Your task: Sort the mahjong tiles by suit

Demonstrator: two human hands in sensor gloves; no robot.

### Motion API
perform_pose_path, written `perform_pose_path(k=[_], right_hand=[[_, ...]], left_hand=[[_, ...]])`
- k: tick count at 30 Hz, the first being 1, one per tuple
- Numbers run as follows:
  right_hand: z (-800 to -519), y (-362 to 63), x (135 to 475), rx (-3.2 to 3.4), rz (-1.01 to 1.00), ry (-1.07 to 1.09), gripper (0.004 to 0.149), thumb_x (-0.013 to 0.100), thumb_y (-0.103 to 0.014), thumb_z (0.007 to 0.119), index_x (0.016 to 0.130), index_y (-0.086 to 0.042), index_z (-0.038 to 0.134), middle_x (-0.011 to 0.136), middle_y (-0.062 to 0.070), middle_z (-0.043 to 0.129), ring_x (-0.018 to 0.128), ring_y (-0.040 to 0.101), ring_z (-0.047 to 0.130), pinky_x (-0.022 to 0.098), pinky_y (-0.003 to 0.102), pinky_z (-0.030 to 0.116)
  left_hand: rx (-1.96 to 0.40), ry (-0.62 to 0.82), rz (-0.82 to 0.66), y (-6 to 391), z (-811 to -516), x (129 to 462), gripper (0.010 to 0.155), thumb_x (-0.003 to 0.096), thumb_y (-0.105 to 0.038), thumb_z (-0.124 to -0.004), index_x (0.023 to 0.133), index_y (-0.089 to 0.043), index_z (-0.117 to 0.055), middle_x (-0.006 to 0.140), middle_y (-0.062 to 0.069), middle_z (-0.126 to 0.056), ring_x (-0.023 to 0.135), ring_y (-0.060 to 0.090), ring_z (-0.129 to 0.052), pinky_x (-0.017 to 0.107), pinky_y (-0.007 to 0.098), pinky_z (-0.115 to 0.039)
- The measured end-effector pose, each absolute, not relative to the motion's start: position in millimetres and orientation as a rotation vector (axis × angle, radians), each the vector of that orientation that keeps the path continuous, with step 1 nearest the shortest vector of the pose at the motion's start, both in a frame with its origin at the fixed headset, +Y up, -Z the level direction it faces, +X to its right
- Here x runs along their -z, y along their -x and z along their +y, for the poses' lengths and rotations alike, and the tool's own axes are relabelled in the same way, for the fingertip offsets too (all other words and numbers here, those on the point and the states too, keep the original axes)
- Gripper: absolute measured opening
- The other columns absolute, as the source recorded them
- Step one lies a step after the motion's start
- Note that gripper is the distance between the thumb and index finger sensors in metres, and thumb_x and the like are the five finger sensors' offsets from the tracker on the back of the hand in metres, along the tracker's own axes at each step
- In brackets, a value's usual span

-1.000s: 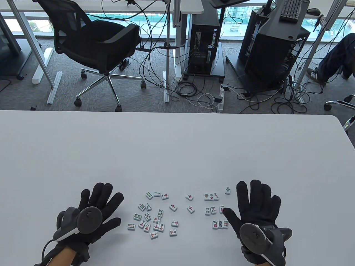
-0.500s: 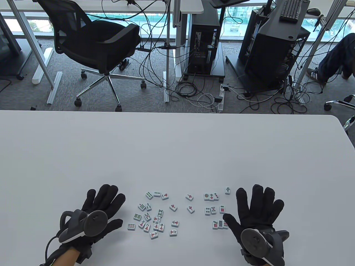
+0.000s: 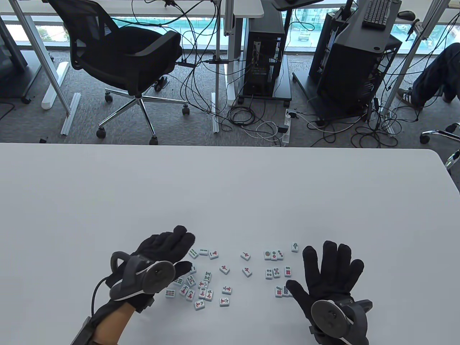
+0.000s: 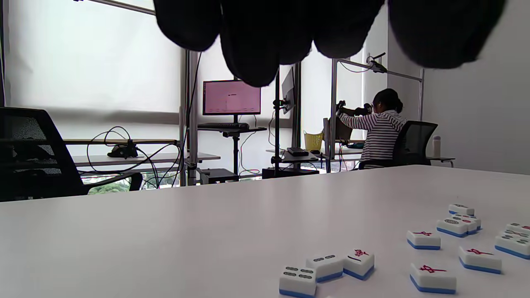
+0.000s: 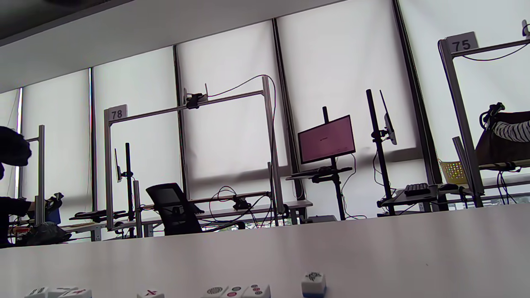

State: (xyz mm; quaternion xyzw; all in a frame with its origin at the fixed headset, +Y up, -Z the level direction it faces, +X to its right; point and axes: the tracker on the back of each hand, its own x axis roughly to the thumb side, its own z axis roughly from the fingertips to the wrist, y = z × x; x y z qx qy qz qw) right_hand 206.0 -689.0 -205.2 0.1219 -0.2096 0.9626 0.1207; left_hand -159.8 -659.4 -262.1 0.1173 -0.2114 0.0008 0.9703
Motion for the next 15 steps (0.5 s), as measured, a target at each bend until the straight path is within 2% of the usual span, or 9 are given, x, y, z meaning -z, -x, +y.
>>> perform_pose_path(k=[2,4,7,10,15], right_hand=[[-688,-206,204,-2.800,-0.618,-0.358,0.079,0.048,-0.065,0.049,0.107,-0.032,0.008,0.112,0.014,-0.005,0.098,0.046,-0.007,0.065,0.076,0.006],[-687,-207,204,-2.798,-0.614,-0.359,0.079,0.048,-0.064,0.049,0.107,-0.031,0.008,0.112,0.014,-0.005,0.099,0.046,-0.007,0.065,0.076,0.007],[-688,-206,205,-2.802,-0.584,-0.374,0.079,0.048,-0.064,0.049,0.107,-0.031,0.007,0.112,0.014,-0.004,0.099,0.046,-0.006,0.066,0.076,0.008],[-689,-205,205,-2.814,-0.553,-0.393,0.079,0.048,-0.064,0.049,0.107,-0.031,0.007,0.112,0.014,-0.003,0.100,0.046,-0.004,0.066,0.076,0.009],[-689,-206,207,-2.817,-0.535,-0.387,0.079,0.048,-0.064,0.050,0.107,-0.031,0.008,0.112,0.015,-0.002,0.100,0.046,-0.003,0.066,0.076,0.009]], left_hand=[[0.064,-0.228,-0.443,139,-659,272,0.065,0.0398,-0.063,-0.081,0.099,-0.039,-0.070,0.098,-0.011,-0.082,0.069,0.011,-0.098,0.058,0.035,-0.081],[0.133,-0.198,-0.438,120,-662,285,0.062,0.0386,-0.061,-0.083,0.095,-0.037,-0.075,0.080,-0.014,-0.093,0.051,0.008,-0.102,0.047,0.032,-0.085],[0.303,-0.066,-0.418,89,-679,313,0.058,0.0346,-0.060,-0.086,0.087,-0.037,-0.082,0.057,-0.017,-0.099,0.029,0.004,-0.100,0.032,0.029,-0.086],[0.466,0.077,-0.404,66,-701,332,0.058,0.0314,-0.060,-0.087,0.085,-0.037,-0.084,0.048,-0.018,-0.099,0.021,0.003,-0.096,0.028,0.028,-0.084],[0.580,0.151,-0.423,46,-727,346,0.057,0.0300,-0.061,-0.087,0.082,-0.037,-0.086,0.040,-0.020,-0.097,0.015,0.002,-0.092,0.024,0.027,-0.084]])
